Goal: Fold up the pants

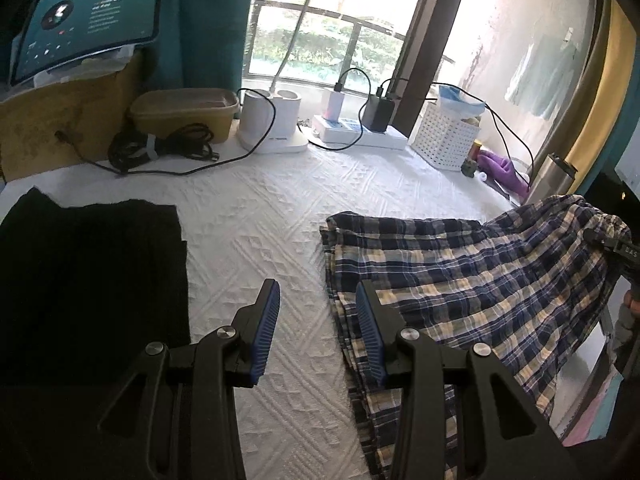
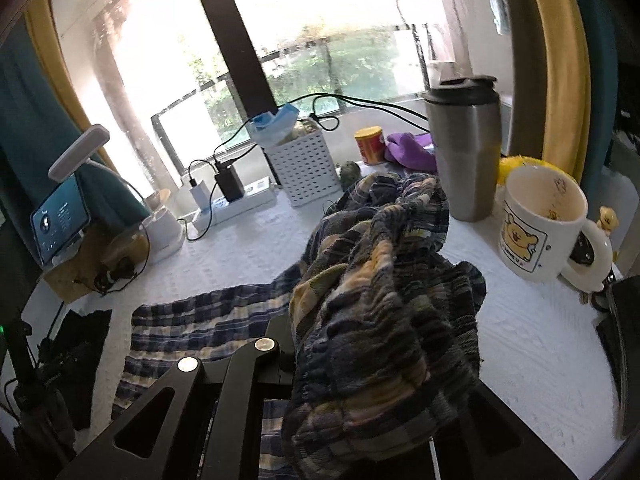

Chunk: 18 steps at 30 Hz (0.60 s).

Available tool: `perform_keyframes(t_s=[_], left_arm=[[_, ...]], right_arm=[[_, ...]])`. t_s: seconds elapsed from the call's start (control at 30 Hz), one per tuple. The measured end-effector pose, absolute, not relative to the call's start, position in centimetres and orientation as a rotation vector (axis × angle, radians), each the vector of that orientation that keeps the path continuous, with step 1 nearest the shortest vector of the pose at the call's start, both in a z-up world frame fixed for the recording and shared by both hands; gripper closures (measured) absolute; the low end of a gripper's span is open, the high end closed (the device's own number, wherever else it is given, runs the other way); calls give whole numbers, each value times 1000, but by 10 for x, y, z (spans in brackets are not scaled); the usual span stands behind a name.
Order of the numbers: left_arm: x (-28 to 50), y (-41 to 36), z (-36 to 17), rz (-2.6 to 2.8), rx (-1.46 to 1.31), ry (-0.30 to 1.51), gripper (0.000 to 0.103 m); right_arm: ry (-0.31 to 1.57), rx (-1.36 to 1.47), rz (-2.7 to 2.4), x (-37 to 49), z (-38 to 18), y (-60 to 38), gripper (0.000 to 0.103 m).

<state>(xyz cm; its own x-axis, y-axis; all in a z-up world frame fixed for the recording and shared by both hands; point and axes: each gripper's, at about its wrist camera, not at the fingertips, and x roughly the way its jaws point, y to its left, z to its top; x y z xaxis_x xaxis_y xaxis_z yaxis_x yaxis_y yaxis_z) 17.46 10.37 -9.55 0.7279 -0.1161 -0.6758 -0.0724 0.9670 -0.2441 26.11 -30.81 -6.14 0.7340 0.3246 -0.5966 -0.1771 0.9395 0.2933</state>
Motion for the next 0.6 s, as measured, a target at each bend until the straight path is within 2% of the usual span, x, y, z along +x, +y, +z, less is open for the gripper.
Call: perform_keyframes(t_s=[0.6], left_arm=[[148, 143, -100, -29, -270, 739, 64]], right_arm=[[701, 123, 352, 251, -46, -228, 90]])
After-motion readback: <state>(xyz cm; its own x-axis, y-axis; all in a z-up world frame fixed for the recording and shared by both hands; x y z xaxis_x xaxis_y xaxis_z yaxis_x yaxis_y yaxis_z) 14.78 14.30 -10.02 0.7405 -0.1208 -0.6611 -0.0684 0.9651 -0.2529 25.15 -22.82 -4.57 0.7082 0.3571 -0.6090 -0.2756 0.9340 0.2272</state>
